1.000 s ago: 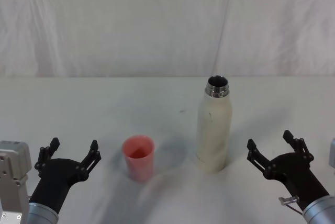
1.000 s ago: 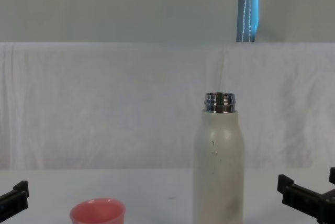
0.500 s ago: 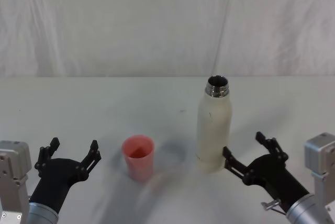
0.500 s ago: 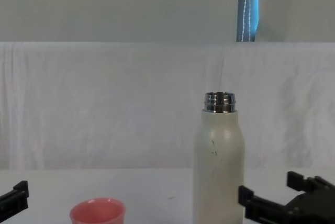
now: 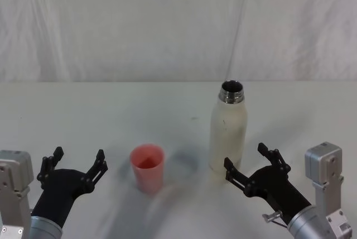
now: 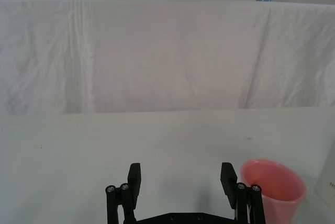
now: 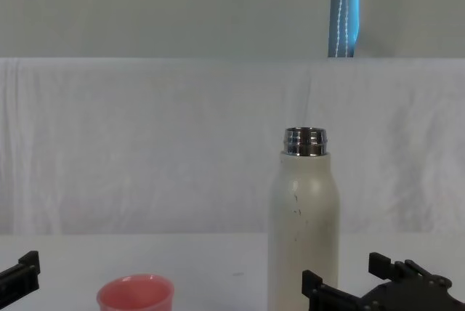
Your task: Grasp the thermos with one hand and pour water into the cup lid.
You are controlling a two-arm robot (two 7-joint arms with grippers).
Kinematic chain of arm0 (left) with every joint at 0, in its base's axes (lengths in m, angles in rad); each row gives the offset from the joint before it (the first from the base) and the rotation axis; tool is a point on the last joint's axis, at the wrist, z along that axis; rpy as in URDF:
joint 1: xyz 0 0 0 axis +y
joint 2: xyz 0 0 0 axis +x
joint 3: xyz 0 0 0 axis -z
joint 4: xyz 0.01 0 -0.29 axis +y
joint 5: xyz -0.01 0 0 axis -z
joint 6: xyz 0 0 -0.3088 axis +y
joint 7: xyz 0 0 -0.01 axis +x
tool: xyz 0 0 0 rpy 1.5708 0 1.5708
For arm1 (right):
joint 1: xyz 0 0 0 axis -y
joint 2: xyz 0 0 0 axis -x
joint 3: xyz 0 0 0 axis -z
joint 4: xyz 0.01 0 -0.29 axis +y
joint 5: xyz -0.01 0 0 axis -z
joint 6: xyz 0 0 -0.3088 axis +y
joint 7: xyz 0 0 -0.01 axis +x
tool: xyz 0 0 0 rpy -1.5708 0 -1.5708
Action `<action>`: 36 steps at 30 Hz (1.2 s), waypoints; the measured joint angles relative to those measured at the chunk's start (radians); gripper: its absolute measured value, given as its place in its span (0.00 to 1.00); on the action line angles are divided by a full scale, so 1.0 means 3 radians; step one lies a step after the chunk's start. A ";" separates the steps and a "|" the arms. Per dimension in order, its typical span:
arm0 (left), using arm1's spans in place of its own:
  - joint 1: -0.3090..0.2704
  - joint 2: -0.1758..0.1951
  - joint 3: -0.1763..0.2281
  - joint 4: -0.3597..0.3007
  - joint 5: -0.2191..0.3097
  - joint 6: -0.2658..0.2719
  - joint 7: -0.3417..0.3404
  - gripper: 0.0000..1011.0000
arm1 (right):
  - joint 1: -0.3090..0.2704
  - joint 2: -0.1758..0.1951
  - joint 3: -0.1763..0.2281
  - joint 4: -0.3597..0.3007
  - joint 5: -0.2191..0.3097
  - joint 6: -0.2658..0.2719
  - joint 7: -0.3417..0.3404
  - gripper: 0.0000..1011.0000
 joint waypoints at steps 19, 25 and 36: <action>0.0000 0.0000 0.0000 0.0000 0.0000 0.0000 0.0000 0.99 | 0.0267 -0.0087 -0.0084 0.0228 -0.0014 -0.0064 0.0027 0.99; 0.0000 0.0000 0.0000 0.0000 0.0000 0.0000 0.0000 0.99 | 0.0358 -0.0106 -0.0105 0.0296 -0.0021 -0.0079 0.0037 0.99; 0.0000 0.0000 0.0000 0.0000 0.0000 0.0000 0.0000 0.99 | 0.0471 -0.0168 -0.0125 0.0429 -0.0012 -0.0088 0.0036 0.99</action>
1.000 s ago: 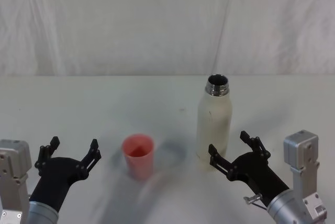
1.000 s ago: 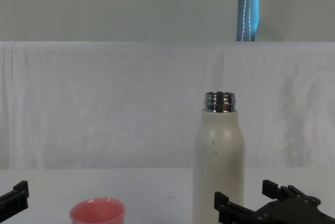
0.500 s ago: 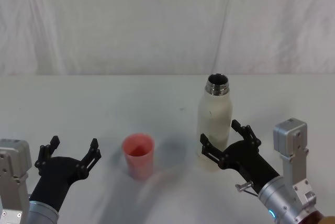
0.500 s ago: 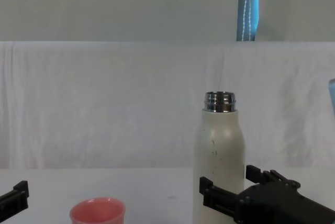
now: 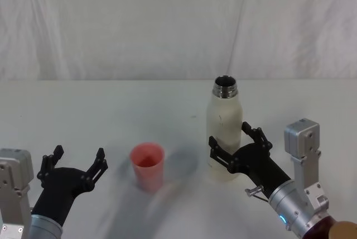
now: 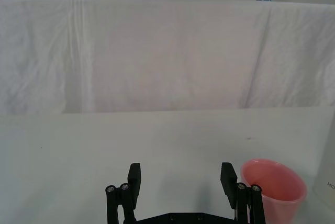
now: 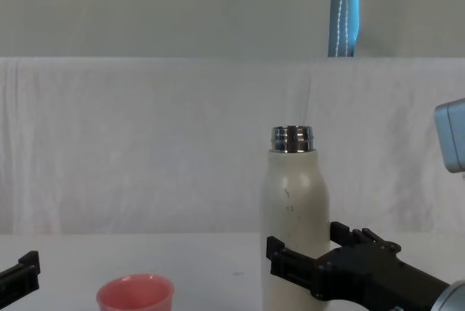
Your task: Grasp the thermos with one hand and pour water into the cup lid.
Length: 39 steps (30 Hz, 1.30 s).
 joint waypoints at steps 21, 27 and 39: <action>0.0000 0.0000 0.0000 0.0000 0.0000 0.0000 0.0000 0.99 | 0.0084 -0.0052 0.0035 0.0121 -0.0013 0.0077 -0.0077 0.99; 0.0000 0.0000 0.0000 0.0000 0.0000 0.0000 0.0000 0.99 | 0.0155 -0.0040 0.0016 0.0176 -0.0012 0.0091 -0.0025 0.99; 0.0000 0.0000 0.0000 0.0000 0.0000 0.0000 0.0000 0.99 | 0.0220 -0.0007 -0.0038 0.0226 -0.0018 0.0090 0.0044 0.99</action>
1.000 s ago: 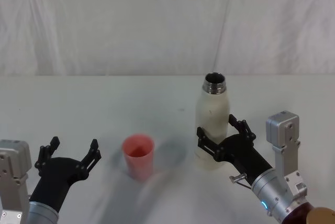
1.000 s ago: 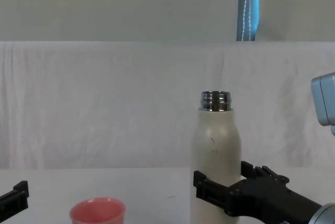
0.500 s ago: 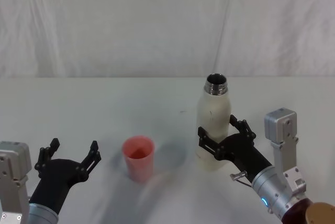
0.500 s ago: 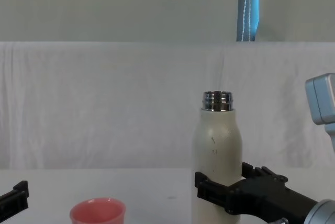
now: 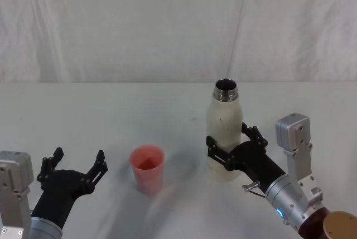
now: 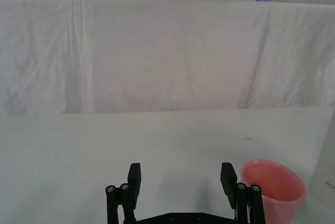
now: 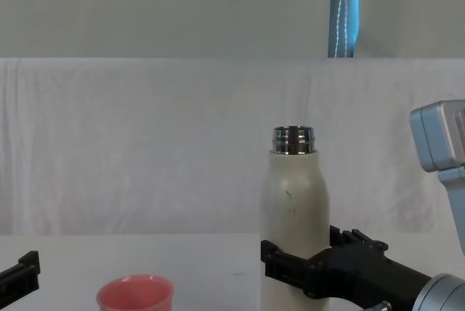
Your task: Grasp the thermos with one hand and pour water into the cup lid.
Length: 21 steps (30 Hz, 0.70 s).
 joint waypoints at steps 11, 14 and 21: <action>0.0000 0.0000 0.0000 0.0000 0.0000 0.0000 0.0000 0.99 | 0.0006 -0.0005 -0.0017 0.0057 -0.0053 0.0007 -0.0066 0.99; 0.0000 0.0000 0.0000 0.0000 0.0000 0.0000 0.0000 0.99 | 0.0007 -0.0021 -0.0009 0.0067 -0.0070 0.0013 -0.0097 0.99; 0.0000 0.0000 0.0000 0.0000 0.0000 0.0000 0.0000 0.99 | 0.0028 -0.0053 0.0006 0.0081 -0.0089 0.0035 -0.0126 0.99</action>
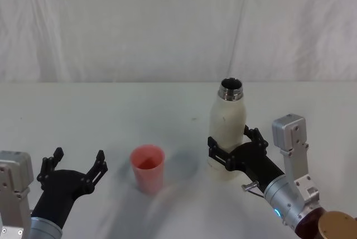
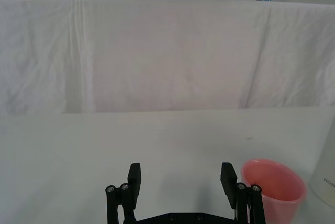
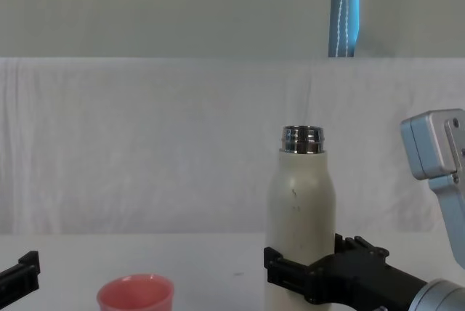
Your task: Grasp the thermos with one hand and pour water into the cup lid.
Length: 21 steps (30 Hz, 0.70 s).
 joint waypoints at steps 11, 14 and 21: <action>0.0000 0.0000 0.0000 0.0000 0.0000 0.0000 0.0000 0.99 | 0.0022 -0.0017 -0.0020 -0.0038 -0.0021 0.0017 0.0018 0.99; 0.0000 0.0000 0.0000 0.0000 0.0000 0.0000 0.0000 0.99 | 0.0030 -0.0020 -0.0028 -0.0040 -0.0020 0.0020 0.0032 0.99; 0.0000 0.0000 0.0000 0.0000 0.0000 0.0000 0.0000 0.99 | 0.0062 -0.0031 -0.0031 -0.0007 -0.0007 0.0044 0.0048 0.99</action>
